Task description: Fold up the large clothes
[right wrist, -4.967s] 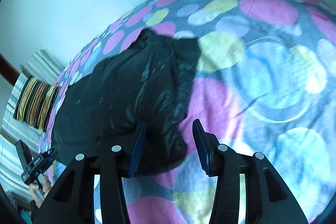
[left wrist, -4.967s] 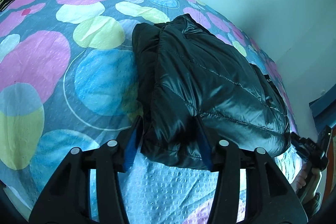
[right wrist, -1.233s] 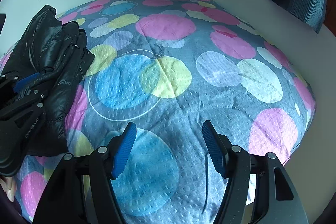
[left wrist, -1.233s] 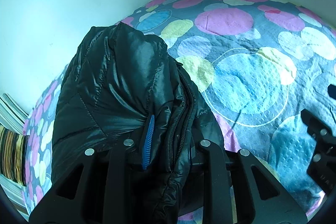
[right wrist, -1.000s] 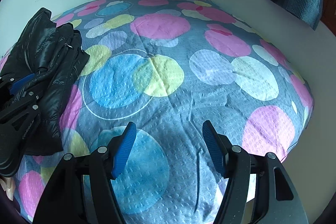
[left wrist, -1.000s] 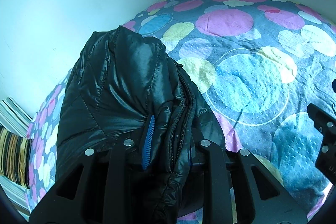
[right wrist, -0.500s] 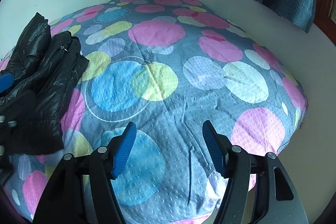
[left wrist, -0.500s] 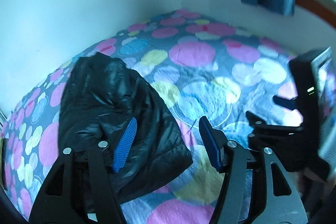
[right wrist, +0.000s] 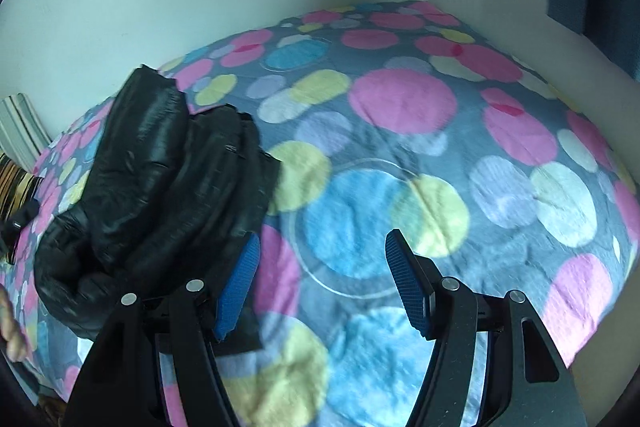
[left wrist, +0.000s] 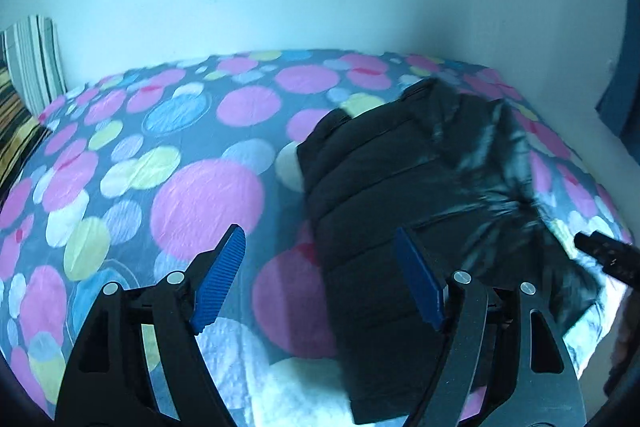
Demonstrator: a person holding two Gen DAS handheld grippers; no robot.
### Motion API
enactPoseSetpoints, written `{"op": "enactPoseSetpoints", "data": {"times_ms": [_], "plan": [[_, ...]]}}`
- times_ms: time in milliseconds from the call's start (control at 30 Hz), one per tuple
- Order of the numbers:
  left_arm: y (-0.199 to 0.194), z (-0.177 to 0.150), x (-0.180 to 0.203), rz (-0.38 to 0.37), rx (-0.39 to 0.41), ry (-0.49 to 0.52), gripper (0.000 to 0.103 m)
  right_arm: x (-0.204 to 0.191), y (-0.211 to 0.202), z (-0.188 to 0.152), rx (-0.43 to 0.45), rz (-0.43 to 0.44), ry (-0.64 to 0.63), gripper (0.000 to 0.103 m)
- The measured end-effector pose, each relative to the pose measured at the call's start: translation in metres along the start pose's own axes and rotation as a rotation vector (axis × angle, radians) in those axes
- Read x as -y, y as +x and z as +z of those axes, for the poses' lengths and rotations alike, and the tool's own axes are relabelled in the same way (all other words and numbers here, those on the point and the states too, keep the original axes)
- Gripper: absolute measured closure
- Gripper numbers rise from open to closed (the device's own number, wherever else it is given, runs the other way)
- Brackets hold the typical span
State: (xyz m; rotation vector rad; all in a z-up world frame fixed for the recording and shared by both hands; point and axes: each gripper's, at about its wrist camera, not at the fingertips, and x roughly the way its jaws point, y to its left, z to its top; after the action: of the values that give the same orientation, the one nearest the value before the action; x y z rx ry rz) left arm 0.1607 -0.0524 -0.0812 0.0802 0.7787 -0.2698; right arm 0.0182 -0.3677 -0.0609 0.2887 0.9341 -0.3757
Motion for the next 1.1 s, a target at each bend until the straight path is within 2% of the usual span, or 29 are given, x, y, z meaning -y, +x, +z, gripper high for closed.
{"op": "enactPoseSetpoints", "data": {"times_ms": [200, 400, 533, 633, 733, 833, 933, 1100], "plan": [[0.010, -0.005, -0.015, 0.012, -0.014, -0.003, 0.026, -0.036, 0.005, 0.016, 0.008, 0.032, -0.054, 0.038], [0.021, -0.008, -0.017, -0.021, -0.031, -0.023, 0.026, -0.057, 0.017, 0.025, -0.009, 0.048, -0.082, 0.038], [0.030, -0.011, -0.012, -0.046, -0.053, -0.018, 0.026, -0.065, 0.033, 0.025, -0.048, 0.015, -0.103, 0.038], [0.035, -0.013, -0.008, -0.053, -0.050, -0.010, 0.026, -0.064, 0.048, 0.021, -0.090, -0.012, -0.106, 0.038], [0.038, -0.012, -0.006, -0.066, -0.044, -0.008, 0.025, -0.058, 0.062, 0.016, -0.129, 0.000, -0.085, 0.038], [0.041, -0.012, -0.004, -0.086, -0.054, -0.018, 0.023, -0.051, 0.073, 0.013, -0.147, 0.003, -0.067, 0.032], [0.041, -0.010, -0.004, -0.096, -0.051, -0.019, 0.021, -0.045, 0.087, 0.008, -0.182, 0.036, -0.046, 0.032], [0.049, -0.010, 0.001, -0.159, -0.067, -0.038, 0.017, -0.040, 0.101, 0.003, -0.209, 0.111, -0.003, 0.032]]}}
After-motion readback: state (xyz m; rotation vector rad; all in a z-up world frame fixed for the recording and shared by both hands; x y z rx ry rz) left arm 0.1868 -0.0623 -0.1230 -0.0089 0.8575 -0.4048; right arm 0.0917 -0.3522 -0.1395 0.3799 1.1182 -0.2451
